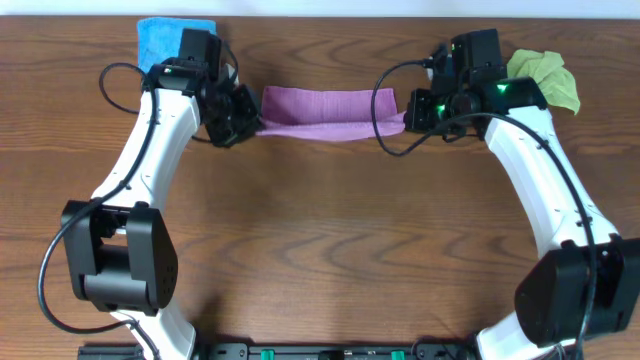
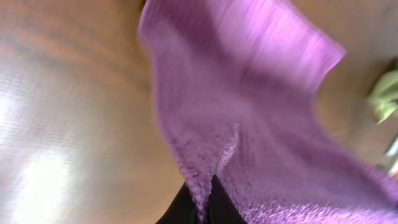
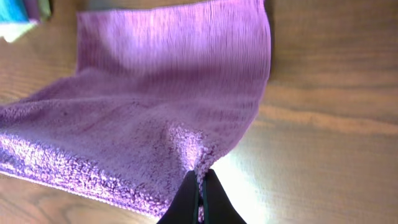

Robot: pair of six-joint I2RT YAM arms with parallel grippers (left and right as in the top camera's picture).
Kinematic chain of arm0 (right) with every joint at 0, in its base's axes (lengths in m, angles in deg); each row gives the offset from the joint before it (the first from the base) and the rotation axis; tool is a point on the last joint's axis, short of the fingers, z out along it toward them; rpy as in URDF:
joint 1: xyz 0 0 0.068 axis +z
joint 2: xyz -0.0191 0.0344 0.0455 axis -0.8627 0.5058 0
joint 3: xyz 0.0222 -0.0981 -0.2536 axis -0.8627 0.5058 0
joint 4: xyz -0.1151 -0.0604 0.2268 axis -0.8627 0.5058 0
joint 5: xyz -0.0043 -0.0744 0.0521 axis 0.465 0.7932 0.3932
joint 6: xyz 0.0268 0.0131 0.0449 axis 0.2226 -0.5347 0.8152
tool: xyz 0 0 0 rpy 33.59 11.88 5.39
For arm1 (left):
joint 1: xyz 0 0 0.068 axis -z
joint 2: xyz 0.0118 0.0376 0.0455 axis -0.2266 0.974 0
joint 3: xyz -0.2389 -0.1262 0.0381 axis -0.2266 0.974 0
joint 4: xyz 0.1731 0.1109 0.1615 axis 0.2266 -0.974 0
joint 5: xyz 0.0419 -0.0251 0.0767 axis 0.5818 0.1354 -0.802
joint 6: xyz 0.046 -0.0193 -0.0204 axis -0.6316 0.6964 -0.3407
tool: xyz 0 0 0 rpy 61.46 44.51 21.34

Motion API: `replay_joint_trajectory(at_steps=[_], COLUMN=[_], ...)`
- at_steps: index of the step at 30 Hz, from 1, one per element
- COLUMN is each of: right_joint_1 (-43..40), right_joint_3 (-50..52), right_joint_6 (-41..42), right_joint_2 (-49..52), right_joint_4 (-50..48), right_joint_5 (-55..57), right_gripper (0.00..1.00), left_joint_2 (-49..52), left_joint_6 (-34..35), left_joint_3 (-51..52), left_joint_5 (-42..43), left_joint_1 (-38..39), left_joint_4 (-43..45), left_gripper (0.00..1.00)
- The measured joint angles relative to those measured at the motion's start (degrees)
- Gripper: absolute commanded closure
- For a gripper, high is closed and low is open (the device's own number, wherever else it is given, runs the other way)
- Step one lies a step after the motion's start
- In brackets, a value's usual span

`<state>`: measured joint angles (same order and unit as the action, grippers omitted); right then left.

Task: Fold the cloth
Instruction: 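Pull the cloth apart with both grippers, stretching it between them, then lay the stretched cloth flat on the table with both grippers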

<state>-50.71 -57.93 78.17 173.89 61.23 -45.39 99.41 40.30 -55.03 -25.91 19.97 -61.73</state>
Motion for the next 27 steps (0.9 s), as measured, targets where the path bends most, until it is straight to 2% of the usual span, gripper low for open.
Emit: replay_joint_trajectory(at_steps=[4,10,17,27], right_joint_1=[0.0,0.0,0.3,1.9], right_joint_3=[1.3,9.3,13.2,18.3], right_joint_6=[-0.7,-1.2,-1.5,-1.4], right_joint_2=[0.0,0.0,0.0,0.0], right_joint_4=[0.7,-1.0,-3.2,-2.9], right_joint_5=[-0.5,-1.6,-2.1,-2.1], right_gripper=[0.99,0.98,0.99,0.99], left_joint_2=[0.0,0.0,0.0,0.0], left_joint_6=[-3.6,-5.2,-2.6,-1.1], left_joint_3=[0.0,3.9,15.7,19.5], left_joint_5=[-0.2,-0.1,1.1,1.9], left_joint_1=[0.0,0.3,3.5,6.8], left_joint_4=[-3.3,-1.8,6.2,4.4], left_gripper=[0.94,0.94,0.94,0.94])
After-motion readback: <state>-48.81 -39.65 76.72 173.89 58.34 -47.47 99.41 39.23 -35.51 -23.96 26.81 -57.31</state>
